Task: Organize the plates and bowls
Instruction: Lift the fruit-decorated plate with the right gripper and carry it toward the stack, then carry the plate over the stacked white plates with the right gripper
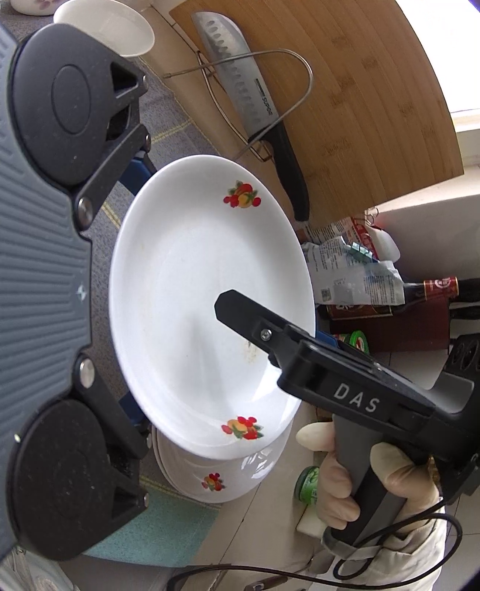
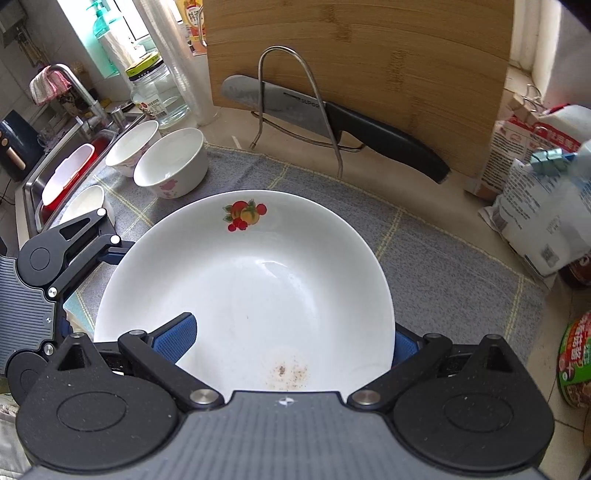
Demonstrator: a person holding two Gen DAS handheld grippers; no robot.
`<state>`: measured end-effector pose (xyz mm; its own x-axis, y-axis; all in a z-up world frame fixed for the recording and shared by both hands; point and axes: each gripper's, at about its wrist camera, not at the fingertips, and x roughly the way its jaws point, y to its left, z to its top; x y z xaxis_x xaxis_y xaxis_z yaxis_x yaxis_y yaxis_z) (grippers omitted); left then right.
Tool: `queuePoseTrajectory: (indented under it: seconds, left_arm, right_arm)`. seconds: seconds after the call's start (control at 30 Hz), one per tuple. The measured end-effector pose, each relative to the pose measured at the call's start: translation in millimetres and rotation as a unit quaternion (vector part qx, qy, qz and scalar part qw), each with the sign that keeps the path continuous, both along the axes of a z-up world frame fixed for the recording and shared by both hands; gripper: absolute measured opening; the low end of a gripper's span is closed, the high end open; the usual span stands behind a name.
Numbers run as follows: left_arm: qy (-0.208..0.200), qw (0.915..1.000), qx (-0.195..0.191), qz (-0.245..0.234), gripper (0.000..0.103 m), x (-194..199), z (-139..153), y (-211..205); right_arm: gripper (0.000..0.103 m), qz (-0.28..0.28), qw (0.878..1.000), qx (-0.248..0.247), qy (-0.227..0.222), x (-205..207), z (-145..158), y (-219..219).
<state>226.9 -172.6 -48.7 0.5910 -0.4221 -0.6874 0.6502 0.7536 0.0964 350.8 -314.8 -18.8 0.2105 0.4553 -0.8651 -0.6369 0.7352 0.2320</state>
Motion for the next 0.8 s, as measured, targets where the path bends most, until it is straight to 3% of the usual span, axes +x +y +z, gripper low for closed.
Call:
queuePoseTrajectory:
  seconds: [0.43, 0.8]
  left_arm:
    - [0.004, 0.9965, -0.005, -0.084, 0.102, -2.7, -3.0, -39.5]
    - [0.020, 0.9916, 0.000, -0.128, 0.102, -12.0, -8.3, -60.2]
  right_arm:
    - [0.103, -0.078, 0.997, -0.008, 0.003, -32.5, -0.2, -66.3]
    - [0.103, -0.122, 0.992, -0.011, 0.019, -57.1, -11.8, -96.9]
